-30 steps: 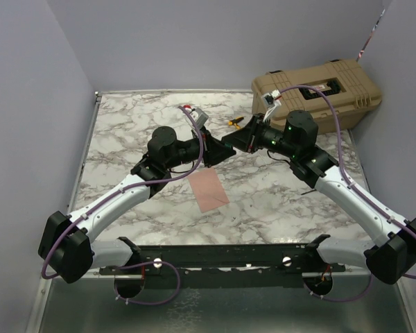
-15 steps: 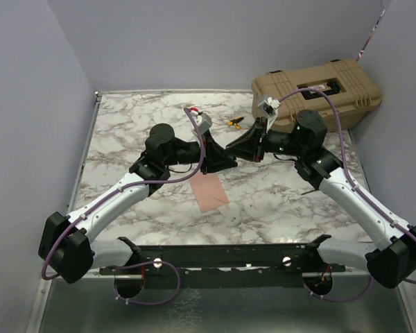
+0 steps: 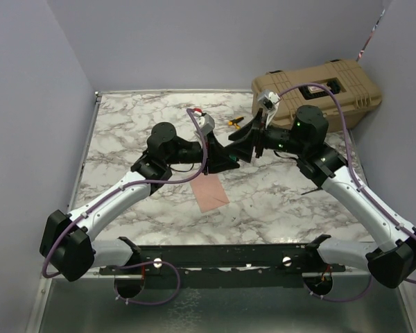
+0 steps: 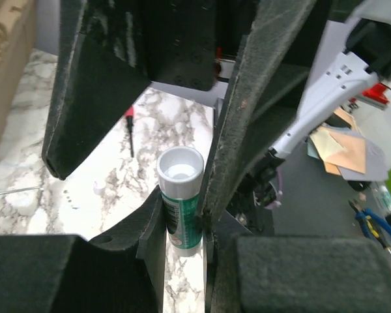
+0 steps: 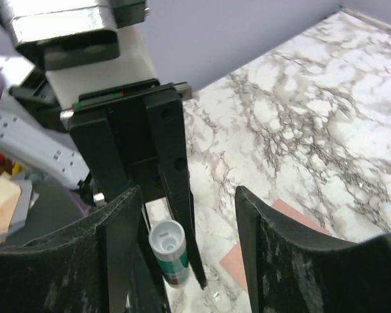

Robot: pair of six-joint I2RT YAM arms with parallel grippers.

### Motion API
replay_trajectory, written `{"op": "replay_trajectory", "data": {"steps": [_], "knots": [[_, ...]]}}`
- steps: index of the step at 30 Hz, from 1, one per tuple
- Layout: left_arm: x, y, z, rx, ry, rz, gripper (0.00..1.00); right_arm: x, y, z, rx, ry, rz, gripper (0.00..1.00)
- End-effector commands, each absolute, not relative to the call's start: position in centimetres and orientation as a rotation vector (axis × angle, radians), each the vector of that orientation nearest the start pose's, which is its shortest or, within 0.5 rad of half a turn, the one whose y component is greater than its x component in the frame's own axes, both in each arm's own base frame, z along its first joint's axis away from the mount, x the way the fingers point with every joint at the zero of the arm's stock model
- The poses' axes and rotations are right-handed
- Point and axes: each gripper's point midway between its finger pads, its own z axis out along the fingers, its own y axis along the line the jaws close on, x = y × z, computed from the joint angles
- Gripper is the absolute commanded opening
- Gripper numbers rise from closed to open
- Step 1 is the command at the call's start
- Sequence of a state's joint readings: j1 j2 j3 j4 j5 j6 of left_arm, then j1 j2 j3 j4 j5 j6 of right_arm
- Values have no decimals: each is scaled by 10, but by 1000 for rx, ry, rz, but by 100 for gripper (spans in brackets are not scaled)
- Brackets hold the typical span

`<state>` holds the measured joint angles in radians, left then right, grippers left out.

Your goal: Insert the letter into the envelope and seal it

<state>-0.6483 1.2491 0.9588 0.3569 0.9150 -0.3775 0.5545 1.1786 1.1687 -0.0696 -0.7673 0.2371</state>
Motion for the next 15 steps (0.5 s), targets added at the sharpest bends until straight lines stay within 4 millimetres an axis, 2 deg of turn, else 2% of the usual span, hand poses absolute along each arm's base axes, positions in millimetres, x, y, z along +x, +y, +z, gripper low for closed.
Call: {"op": "replay_trajectory", "data": {"steps": [1,7,11,15], "knots": [[229,-339,328,839,1460,-1354,0,270,287,354,-452,1738,1127,63],[253,-336,325,690,1517,-1281,0,277,292,333,-311,1830,1156,63],[259,-334,321,653,1542,-1264,0,282,291,332,-272,1844,1133,45],[259,-335,320,646,1555,-1263,0,283,290,331,-279,1847,1120,22]]}}
